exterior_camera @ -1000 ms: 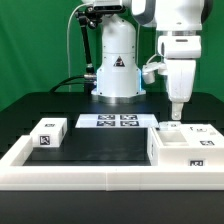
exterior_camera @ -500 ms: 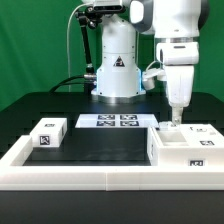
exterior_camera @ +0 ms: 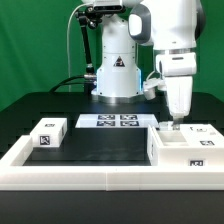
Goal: Assemble cabinet
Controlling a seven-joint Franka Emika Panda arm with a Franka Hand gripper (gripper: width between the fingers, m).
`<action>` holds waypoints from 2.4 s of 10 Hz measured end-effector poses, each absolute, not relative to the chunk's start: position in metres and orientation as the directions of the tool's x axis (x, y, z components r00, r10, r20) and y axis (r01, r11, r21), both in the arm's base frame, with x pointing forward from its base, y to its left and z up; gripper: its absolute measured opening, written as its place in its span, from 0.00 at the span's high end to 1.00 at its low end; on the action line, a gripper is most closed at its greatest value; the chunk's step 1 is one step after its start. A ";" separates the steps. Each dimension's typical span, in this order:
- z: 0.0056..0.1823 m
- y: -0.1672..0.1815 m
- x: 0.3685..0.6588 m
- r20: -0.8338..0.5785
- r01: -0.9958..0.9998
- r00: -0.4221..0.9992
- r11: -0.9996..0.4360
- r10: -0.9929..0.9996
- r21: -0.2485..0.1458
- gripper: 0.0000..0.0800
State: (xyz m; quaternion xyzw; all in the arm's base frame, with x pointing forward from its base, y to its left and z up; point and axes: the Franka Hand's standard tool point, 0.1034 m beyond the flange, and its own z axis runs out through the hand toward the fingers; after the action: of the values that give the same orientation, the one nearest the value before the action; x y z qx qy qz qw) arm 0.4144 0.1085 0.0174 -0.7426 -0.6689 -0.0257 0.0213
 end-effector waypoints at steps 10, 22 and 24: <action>0.011 0.105 0.411 0.064 0.994 0.114 -0.113 0.991 -0.013 0.71; 0.044 0.092 0.412 0.020 0.993 0.115 -0.115 0.993 -0.004 0.91; 0.049 0.085 0.416 0.012 0.992 0.124 -0.124 0.992 -0.004 0.91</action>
Offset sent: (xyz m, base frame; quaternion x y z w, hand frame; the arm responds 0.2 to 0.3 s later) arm -0.0006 0.0009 -0.0002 -0.0034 0.0005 0.0123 0.9999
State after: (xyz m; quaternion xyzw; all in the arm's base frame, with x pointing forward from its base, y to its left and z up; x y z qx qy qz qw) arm 0.4156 0.0845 0.0495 -0.7497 -0.6617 -0.0031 0.0054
